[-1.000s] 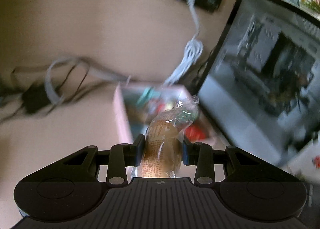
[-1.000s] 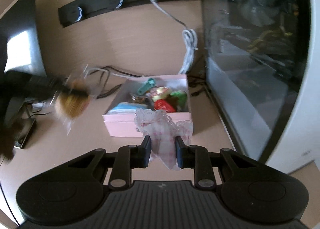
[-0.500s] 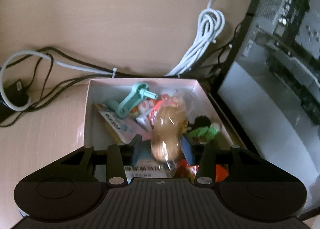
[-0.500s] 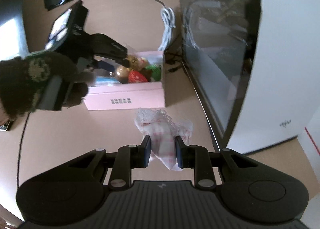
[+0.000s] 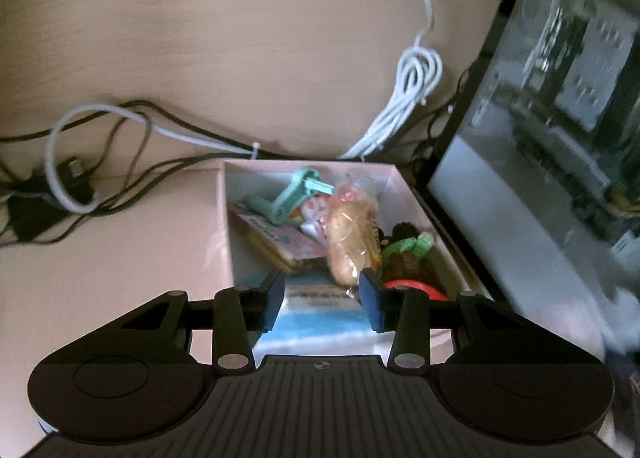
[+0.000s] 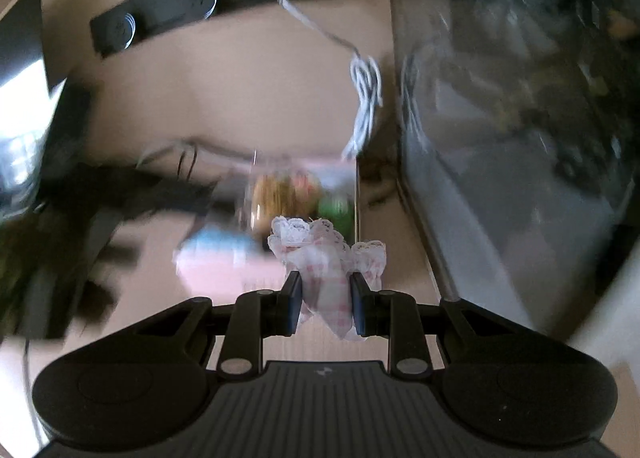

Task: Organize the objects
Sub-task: 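Lower the pink lace cloth into the pink box and open the right gripper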

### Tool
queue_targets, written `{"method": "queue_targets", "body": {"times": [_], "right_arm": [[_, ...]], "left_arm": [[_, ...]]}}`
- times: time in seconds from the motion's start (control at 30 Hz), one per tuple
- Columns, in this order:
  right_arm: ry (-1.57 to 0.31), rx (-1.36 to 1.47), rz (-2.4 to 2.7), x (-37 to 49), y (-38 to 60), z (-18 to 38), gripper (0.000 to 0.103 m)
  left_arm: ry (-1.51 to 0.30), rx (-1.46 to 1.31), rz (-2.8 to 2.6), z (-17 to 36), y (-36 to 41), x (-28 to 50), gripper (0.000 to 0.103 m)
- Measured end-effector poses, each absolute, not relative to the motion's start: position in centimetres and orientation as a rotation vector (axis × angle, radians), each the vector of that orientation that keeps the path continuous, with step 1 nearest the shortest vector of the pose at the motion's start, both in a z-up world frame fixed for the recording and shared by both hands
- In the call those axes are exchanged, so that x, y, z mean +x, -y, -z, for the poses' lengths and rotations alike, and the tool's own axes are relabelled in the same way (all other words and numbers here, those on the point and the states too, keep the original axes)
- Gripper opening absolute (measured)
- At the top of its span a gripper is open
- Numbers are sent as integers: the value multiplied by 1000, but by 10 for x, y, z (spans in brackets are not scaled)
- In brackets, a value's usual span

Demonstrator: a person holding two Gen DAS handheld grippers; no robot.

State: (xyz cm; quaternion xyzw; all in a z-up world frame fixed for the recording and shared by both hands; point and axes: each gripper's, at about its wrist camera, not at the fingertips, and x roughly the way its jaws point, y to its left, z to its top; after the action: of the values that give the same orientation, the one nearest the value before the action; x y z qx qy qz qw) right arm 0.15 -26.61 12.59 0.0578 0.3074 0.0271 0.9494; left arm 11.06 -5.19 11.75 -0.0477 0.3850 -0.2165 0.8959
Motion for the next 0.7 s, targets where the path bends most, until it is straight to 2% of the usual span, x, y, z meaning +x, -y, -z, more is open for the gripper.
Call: {"method": "queue_targets", "body": {"times": [0.17, 0.33, 0.43, 0.5, 0.57, 0.7], "right_arm": [[-626, 203, -43, 93, 272, -145, 25], [-756, 293, -9, 197, 267, -122, 25], [-921, 324, 30, 244, 261, -94, 36], [-916, 351, 32, 242, 262, -95, 49], [-856, 378, 10, 228, 265, -108, 57], [-789, 382, -10, 223, 268, -123, 55]], "left_arm": [[-808, -212, 462, -120, 2, 72, 45], [-859, -295, 442, -98, -42, 47, 45], [-903, -343, 404, -80, -63, 47, 45], [-912, -357, 386, -73, -75, 48, 45], [-913, -394, 371, -70, -84, 53, 44], [-888, -427, 411, -78, -80, 75, 44]]}}
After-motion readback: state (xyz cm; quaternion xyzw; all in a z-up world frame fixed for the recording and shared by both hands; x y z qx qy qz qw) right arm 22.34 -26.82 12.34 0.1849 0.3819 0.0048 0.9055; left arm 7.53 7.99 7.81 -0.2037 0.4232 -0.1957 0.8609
